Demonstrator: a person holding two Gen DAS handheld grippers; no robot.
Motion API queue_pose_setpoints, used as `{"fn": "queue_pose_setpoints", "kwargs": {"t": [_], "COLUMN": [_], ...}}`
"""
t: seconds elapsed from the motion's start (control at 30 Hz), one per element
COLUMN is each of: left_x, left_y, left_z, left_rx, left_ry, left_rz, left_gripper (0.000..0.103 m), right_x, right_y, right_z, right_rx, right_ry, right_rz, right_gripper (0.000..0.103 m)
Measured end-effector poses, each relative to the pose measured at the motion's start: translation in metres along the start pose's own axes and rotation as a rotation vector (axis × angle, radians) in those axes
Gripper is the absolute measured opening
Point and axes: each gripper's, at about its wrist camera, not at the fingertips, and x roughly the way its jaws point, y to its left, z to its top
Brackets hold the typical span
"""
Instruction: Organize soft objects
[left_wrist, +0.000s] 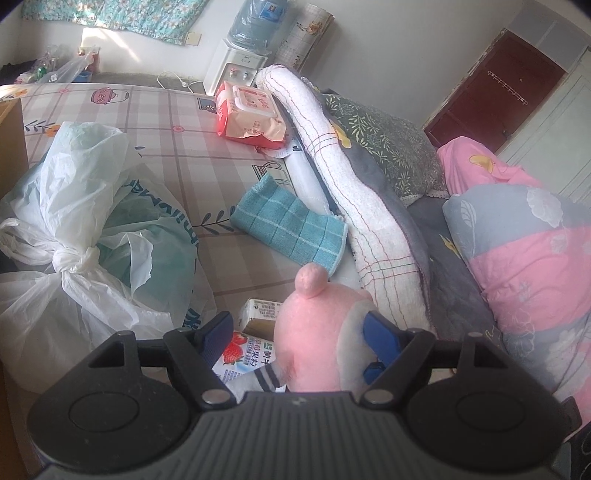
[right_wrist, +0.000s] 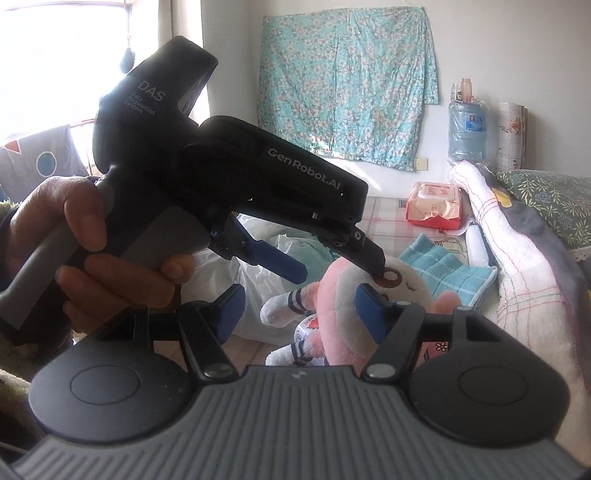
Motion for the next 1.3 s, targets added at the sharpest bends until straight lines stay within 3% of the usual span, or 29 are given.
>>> {"fn": "queue_pose_setpoints", "kwargs": {"t": [0.13, 0.4, 0.6, 0.87, 1.3], "left_x": [0.001, -0.002, -0.002, 0.004, -0.002], "left_y": [-0.003, -0.006, -0.009, -0.012, -0.011], "left_z": [0.000, 0.000, -0.001, -0.003, -0.002], "left_rx": [0.018, 0.049, 0.084, 0.098, 0.099], "left_ry": [-0.004, -0.015, -0.022, 0.002, -0.009], "left_rz": [0.005, 0.022, 0.028, 0.017, 0.028], "left_gripper": [0.080, 0.080, 0.080, 0.080, 0.080], "right_x": [-0.006, -0.013, 0.020, 0.052, 0.054], "right_y": [-0.022, -0.119, -0.145, -0.148, -0.158], "right_z": [-0.001, -0.039, -0.067, -0.079, -0.086], "right_rx": [0.127, 0.790, 1.056, 1.117, 1.153], "right_ry": [-0.017, -0.122, -0.118, -0.086, -0.099], "right_rz": [0.020, 0.164, 0.210, 0.201, 0.168], "right_gripper": [0.066, 0.073, 0.074, 0.074, 0.076]}}
